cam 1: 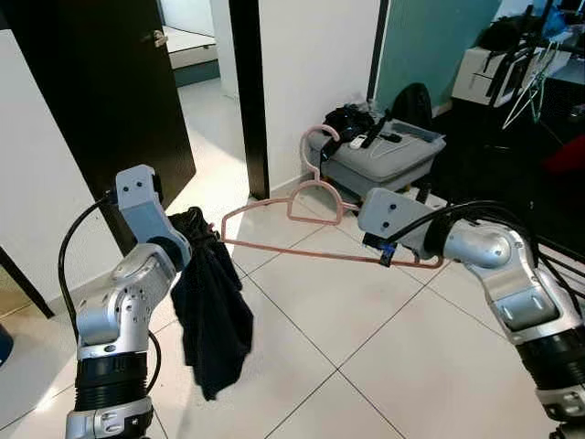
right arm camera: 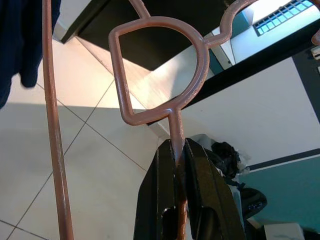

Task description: Hang hanger

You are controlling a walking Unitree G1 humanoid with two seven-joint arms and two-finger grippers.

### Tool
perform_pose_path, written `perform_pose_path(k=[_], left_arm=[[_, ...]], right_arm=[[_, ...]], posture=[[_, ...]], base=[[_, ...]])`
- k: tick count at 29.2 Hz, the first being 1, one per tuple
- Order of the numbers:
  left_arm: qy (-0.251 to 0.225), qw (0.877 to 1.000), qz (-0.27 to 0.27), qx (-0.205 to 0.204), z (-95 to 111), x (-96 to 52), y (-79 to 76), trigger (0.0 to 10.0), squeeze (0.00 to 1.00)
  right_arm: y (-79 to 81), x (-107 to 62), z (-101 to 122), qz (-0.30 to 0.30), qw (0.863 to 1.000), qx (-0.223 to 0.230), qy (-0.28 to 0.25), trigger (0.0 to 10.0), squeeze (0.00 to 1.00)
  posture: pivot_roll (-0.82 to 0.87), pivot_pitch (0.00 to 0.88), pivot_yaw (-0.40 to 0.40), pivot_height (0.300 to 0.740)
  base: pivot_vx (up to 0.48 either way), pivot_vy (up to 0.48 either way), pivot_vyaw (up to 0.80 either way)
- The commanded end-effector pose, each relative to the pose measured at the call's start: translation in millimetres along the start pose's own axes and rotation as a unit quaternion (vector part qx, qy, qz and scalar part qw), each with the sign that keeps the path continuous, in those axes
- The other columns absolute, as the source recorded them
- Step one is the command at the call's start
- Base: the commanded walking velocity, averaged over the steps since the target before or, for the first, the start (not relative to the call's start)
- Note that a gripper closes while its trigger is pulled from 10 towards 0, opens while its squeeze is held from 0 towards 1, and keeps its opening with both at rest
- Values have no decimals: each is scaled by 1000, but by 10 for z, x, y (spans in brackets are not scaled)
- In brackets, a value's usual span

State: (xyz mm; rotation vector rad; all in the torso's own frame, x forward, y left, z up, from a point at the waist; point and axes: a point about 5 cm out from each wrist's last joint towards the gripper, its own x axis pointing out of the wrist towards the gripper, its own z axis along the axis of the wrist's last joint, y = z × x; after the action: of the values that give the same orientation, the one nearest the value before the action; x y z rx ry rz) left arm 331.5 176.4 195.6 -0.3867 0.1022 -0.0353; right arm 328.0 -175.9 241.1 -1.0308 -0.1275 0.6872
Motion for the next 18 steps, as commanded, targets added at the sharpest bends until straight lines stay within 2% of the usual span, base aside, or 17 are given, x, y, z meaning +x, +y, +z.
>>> perform_pose_path(k=[1, 11, 18], left_arm=[[-10, 1000, -10, -5, 49, 2, -74, 10000, 0], [-9, 1000, -4, -4, 34, 15, -67, 10000, 0], [-9, 1000, -7, -6, 30, 14, -85, 10000, 0]], right_arm=[[-83, -7, 63, -18, 1000, -3, -13, 10000, 0], [8, -30, 95, 34, 999, 6, -27, 10000, 0], [-28, -25, 151, 28, 999, 9, -40, 10000, 0]], posture=[[-66, 0, 50, 740], [-77, 0, 48, 740], [-78, 0, 47, 740]], base=[[0, 0, 0], [0, 0, 0], [0, 0, 0]])
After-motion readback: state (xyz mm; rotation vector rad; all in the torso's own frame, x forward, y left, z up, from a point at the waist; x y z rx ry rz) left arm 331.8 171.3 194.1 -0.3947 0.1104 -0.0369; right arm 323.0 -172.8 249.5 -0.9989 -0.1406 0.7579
